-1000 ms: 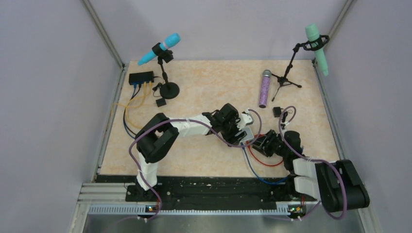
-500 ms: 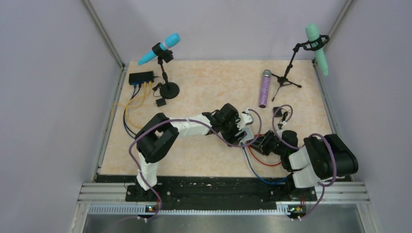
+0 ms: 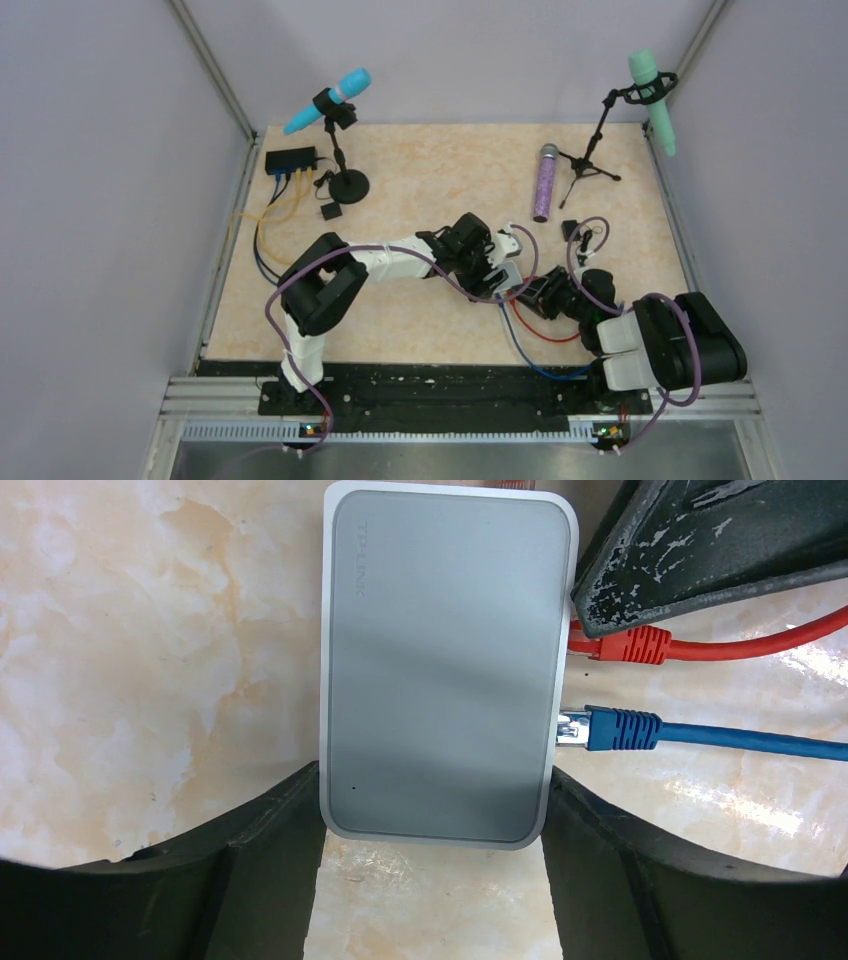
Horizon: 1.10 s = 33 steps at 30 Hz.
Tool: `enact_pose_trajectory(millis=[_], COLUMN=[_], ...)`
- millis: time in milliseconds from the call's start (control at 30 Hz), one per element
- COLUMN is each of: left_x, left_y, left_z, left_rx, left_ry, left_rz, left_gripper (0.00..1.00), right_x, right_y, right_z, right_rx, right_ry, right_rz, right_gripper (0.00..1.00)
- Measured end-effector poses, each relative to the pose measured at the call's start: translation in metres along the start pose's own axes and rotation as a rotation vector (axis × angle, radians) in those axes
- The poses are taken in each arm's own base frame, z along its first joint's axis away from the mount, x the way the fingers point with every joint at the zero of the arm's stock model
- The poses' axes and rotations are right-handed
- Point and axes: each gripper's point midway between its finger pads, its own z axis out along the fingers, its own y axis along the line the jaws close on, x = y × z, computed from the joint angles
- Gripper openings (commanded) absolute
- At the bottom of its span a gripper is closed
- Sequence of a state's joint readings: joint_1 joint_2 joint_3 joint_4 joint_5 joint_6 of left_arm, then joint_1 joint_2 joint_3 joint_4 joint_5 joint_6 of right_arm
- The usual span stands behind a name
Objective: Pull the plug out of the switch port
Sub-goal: Pull the connector from the switch port.
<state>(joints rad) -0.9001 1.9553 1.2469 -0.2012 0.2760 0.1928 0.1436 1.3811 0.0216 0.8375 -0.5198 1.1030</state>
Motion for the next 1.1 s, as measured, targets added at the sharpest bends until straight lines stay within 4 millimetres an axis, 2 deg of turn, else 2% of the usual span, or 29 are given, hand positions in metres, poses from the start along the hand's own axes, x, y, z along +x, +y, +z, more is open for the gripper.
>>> enact_pose_trajectory(millis=[300, 633, 867, 1100], left_x=[0.000, 0.000, 0.000, 0.000], left_y=[0.000, 0.001, 0.002, 0.002], left_z=[0.000, 0.000, 0.001, 0.001], left_rx=[0.001, -0.005, -0.007, -0.007], left_ry=[-0.001, -0.001, -0.009, -0.013], left_rz=[-0.001, -0.002, -0.008, -0.008], left_gripper=[0.47, 0.46, 0.46, 0.45], right_x=[0.008, 0.008, 0.002, -0.002], right_y=[0.003, 0.007, 0.009, 0.013], right_z=[0.006, 0.010, 0.008, 0.002], right_rx=[-0.018, -0.059, -0.049, -0.041], right_ry=[0.024, 0.017, -0.017, -0.042], right_rz=[0.005, 0.042, 0.025, -0.013], right_gripper=[0.33, 0.27, 0.40, 0.34])
